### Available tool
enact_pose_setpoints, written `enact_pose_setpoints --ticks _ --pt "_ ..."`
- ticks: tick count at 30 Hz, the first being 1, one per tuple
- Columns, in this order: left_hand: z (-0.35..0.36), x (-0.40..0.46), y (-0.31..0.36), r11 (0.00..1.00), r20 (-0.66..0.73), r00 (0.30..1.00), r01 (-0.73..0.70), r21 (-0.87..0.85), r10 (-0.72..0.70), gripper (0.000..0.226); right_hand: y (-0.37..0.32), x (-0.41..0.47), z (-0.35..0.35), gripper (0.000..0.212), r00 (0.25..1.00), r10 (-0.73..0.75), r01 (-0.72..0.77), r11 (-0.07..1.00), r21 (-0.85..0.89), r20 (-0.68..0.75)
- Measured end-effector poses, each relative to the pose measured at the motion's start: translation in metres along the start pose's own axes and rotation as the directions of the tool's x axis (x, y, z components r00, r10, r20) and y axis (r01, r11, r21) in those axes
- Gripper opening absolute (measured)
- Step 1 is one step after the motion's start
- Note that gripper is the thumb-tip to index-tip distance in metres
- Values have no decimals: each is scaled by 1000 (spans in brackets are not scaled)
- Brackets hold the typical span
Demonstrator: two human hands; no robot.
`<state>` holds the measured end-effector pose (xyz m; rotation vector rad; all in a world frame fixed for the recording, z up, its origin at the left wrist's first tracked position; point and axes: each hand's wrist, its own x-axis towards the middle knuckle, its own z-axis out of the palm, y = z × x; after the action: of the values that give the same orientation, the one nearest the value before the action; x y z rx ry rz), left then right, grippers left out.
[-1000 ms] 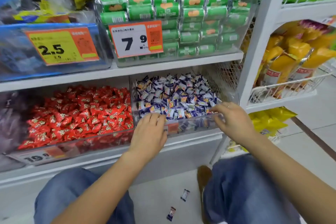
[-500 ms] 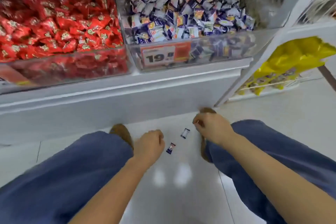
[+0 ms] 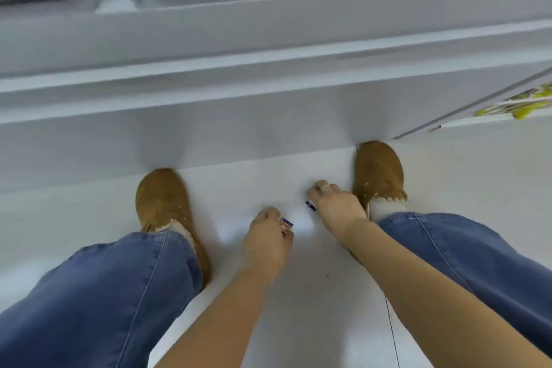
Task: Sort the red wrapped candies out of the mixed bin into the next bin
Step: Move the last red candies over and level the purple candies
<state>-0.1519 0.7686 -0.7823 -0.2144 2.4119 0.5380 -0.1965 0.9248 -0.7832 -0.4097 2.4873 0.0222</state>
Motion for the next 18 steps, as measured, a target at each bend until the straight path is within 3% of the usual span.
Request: enact_pose_setpoints --ticks 2,4,6,9,12,15,18 --pt "9 3 -1 997 24 1000 -12 75 10 40 -2 -2 10 48 999 3 -2 1000 15 -40" --pt "14 2 -5 995 36 999 -7 103 3 34 -4 -8 18 38 997 42 -32 990 140 -68" --pt "12 -6 -6 992 43 996 76 -102 -72 28 -9 -19 17 26 986 169 -160 933 322 -1" --pt "-11 -33 6 850 45 986 160 -502 -158 24 -25 -46 1 19 935 346 -299 644 704 80" --pt "-52 -74 29 686 -13 992 80 -723 -129 14 -49 -83 -35 13 922 374 -224 293 930 104" --pt "-98 -122 50 535 -96 994 -57 -843 -45 10 -74 -132 -92 12 928 367 -47 -41 998 59" --pt "-147 -173 65 537 -259 964 -252 -805 65 18 -87 -184 -151 14 940 340 98 -194 976 -27"
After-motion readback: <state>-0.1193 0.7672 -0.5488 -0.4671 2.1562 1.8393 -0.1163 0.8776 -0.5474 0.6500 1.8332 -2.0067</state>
